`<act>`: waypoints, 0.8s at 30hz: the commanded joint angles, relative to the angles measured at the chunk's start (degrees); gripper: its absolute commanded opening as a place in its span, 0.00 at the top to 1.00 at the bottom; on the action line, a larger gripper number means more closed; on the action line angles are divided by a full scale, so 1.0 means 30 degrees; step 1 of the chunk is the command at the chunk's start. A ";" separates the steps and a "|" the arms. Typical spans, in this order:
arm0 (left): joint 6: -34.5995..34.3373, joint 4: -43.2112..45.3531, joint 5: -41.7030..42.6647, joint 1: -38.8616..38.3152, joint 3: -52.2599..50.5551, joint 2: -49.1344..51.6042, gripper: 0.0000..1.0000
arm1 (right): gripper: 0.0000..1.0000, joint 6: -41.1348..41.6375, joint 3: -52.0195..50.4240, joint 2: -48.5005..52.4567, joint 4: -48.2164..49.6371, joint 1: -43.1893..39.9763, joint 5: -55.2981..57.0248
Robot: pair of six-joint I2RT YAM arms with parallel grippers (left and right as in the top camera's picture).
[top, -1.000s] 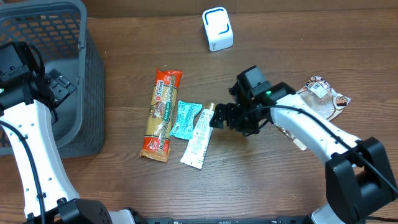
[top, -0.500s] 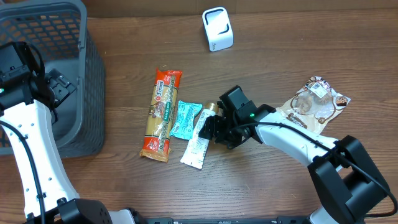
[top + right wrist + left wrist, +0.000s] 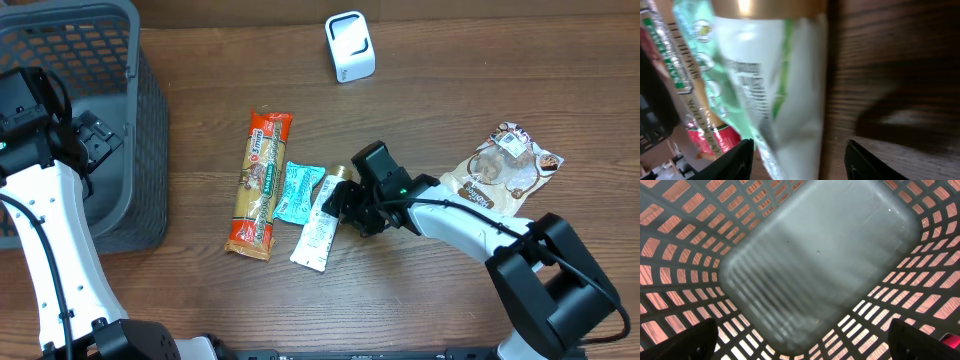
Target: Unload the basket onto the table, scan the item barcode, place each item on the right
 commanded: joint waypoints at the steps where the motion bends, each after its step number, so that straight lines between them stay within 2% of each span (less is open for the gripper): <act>1: -0.0335 -0.0058 0.0160 -0.0036 -0.0087 0.0051 0.00 | 0.41 0.0583 -0.0226 0.0357 0.0182 0.0095 0.0277; 9: -0.0328 -0.0058 0.0160 -0.0036 -0.0087 0.0051 0.00 | 0.45 0.0576 -0.0226 0.0925 0.1596 0.0452 0.0342; 12: -0.0328 -0.0058 0.0160 -0.0036 -0.0087 0.0051 0.00 | 0.50 0.0576 -0.0226 0.1137 0.2237 0.0699 0.0619; 14: -0.0328 -0.0058 0.0160 -0.0036 -0.0087 0.0051 0.00 | 0.57 0.0576 -0.0226 0.1202 0.2324 0.0780 0.0699; 18: -0.0328 -0.0058 0.0160 -0.0036 -0.0087 0.0051 0.00 | 0.80 0.0568 -0.0226 0.1209 0.2310 0.0787 0.0648; 22: -0.0328 -0.0058 0.0160 -0.0036 -0.0087 0.0051 0.00 | 0.88 0.0131 -0.0102 0.1188 0.2324 0.0539 -0.0393; 24: -0.0328 -0.0058 0.0160 -0.0036 -0.0087 0.0051 0.00 | 0.92 -0.1945 0.0248 0.1188 0.2244 -0.0066 -0.2127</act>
